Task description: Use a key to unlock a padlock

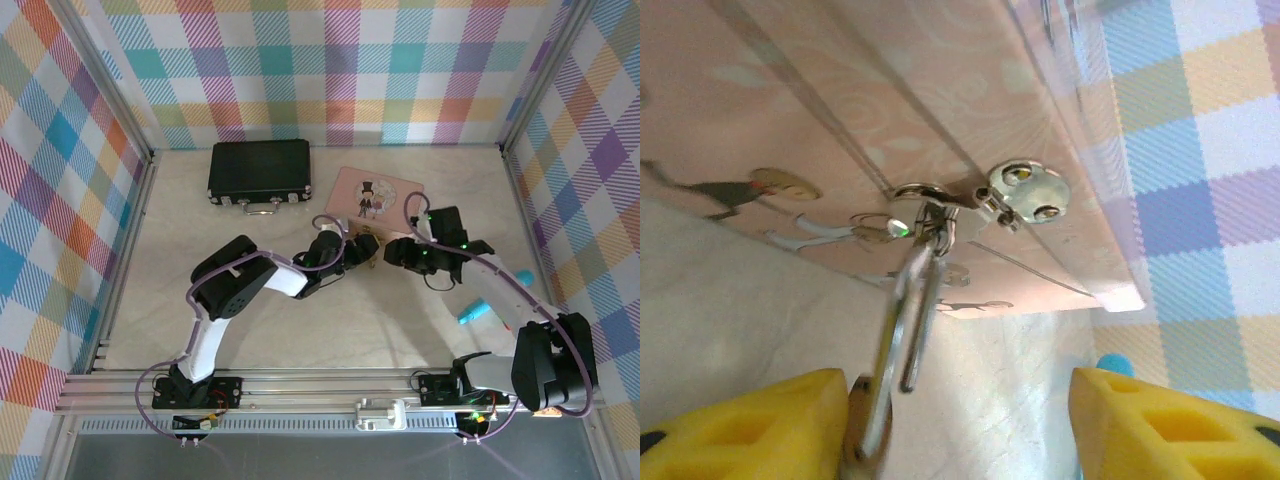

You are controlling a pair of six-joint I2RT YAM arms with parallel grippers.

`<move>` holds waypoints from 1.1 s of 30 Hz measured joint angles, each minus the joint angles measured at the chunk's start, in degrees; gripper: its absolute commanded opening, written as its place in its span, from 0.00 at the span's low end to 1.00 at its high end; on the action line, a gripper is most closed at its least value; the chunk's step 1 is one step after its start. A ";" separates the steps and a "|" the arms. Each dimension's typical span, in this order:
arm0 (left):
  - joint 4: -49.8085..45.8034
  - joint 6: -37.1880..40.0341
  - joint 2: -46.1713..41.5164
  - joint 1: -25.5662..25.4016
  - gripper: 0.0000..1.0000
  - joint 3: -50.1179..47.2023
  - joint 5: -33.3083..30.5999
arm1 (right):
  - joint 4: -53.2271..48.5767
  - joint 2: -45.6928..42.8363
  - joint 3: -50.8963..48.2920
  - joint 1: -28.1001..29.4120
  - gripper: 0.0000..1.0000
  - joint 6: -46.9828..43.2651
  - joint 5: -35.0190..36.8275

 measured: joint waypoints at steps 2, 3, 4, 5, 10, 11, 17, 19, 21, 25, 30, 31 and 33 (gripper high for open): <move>0.07 -0.46 -2.60 0.79 0.66 -2.82 0.26 | 0.09 0.74 0.09 2.49 0.51 -1.20 2.25; 0.04 -0.70 -3.69 1.33 0.67 -4.00 0.48 | 0.09 1.44 0.33 3.48 0.51 -1.68 3.41; 0.04 -1.05 -4.81 2.10 0.67 -5.20 0.68 | -0.07 2.51 0.87 4.57 0.51 -2.29 4.76; -0.02 -1.31 -5.99 3.04 0.67 -6.40 0.81 | -0.09 3.78 1.66 5.70 0.51 -2.97 6.23; -1.79 -1.51 -11.93 7.85 0.67 -10.95 1.11 | -0.61 10.43 6.97 11.13 0.51 -5.31 13.64; -2.32 -1.51 -13.03 8.85 0.67 -11.45 1.36 | -0.72 11.89 8.17 12.31 0.52 -5.70 15.26; -5.18 -0.96 -16.22 13.70 0.66 -11.65 4.74 | -1.95 21.57 15.08 15.93 0.51 -6.08 23.78; -6.84 0.09 -17.03 14.43 0.66 -11.65 5.62 | -2.01 24.33 16.46 16.50 0.52 -6.10 26.38; -7.67 0.81 -17.73 14.75 0.66 -11.67 5.90 | -2.23 26.49 17.38 17.09 0.52 -6.12 29.27; -7.50 1.42 -19.39 15.21 0.66 -12.81 6.84 | -2.71 29.81 18.75 18.53 0.47 -6.71 34.23; -7.52 1.60 -19.96 16.65 0.66 -13.64 8.28 | -2.82 33.62 21.35 19.17 0.45 -7.89 37.20; -7.52 1.60 -20.00 17.14 0.66 -13.64 8.48 | -2.82 34.01 21.57 19.23 0.44 -8.09 37.68; -7.67 1.62 -20.20 17.97 0.66 -13.64 8.48 | -2.75 34.51 21.66 19.30 0.44 -8.46 38.34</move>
